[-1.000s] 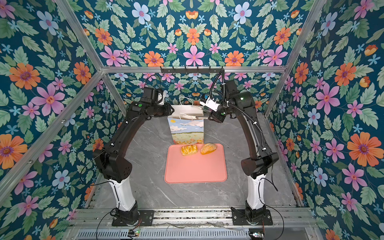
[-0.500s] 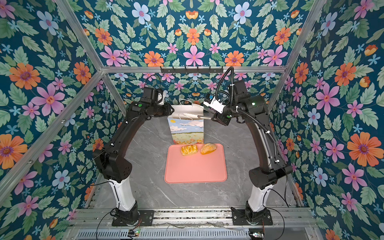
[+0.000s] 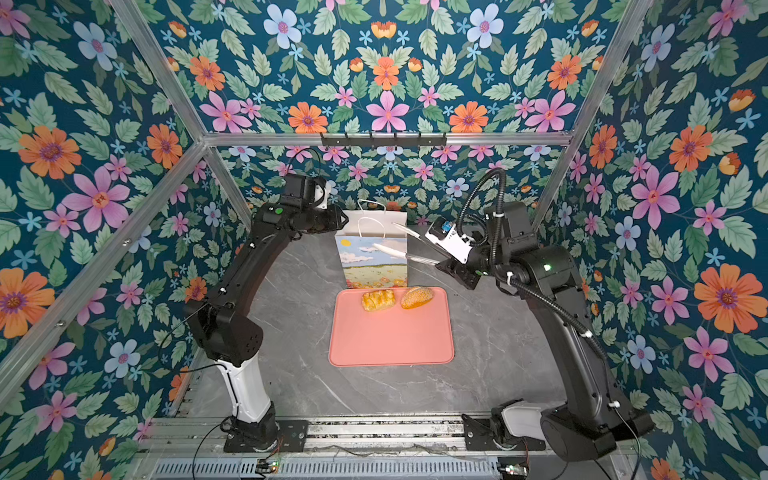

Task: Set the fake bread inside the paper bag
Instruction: 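Move the empty tongs down to the glazed twisted bun on the pink tray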

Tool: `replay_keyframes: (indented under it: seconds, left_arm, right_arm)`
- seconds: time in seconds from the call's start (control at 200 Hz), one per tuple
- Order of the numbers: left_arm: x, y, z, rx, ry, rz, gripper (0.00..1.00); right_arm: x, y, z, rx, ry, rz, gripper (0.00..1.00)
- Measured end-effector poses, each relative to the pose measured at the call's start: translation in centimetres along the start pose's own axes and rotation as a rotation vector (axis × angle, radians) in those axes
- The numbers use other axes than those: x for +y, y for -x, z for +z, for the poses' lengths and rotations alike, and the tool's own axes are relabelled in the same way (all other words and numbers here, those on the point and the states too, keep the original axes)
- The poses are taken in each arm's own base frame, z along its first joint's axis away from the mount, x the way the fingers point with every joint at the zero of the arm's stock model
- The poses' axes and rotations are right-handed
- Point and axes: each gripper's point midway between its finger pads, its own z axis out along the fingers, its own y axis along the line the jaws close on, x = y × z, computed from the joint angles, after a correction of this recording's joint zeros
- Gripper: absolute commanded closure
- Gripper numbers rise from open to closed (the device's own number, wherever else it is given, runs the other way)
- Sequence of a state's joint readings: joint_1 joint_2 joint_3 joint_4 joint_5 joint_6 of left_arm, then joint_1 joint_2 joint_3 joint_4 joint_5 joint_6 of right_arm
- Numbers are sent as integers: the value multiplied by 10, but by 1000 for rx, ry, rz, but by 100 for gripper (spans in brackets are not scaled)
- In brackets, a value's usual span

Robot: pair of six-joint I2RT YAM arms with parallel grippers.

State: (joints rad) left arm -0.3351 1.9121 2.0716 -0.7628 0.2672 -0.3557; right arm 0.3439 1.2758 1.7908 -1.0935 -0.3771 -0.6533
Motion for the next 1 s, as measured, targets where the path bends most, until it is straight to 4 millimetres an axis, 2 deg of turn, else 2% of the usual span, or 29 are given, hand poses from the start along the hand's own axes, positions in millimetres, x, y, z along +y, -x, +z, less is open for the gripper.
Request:
replay_keyframes:
  seconds: [0.115,0.295,0.54,0.605,0.815,1.0]
  left_arm:
    - [0,2,-4,-9,6,9,55]
    - [6,1,-5,-17,33,18,55]
    - [18,-5,0,-5,83,15,55]
    - [21,-7,-1,-2,93,16,55]
    - [27,-20,1,24,106,16,56]
    - [30,-26,2,34,114,26,56]
  right_arm:
    - [11,-7,-2,-18,17,26,58]
    - [28,-27,13,21,76,97,59]
    - [81,-58,43,134,215,102,59]
    - [90,-66,52,174,233,110,60]
    - [108,-88,70,262,244,141,60]
    - [109,-102,84,307,225,152,60]
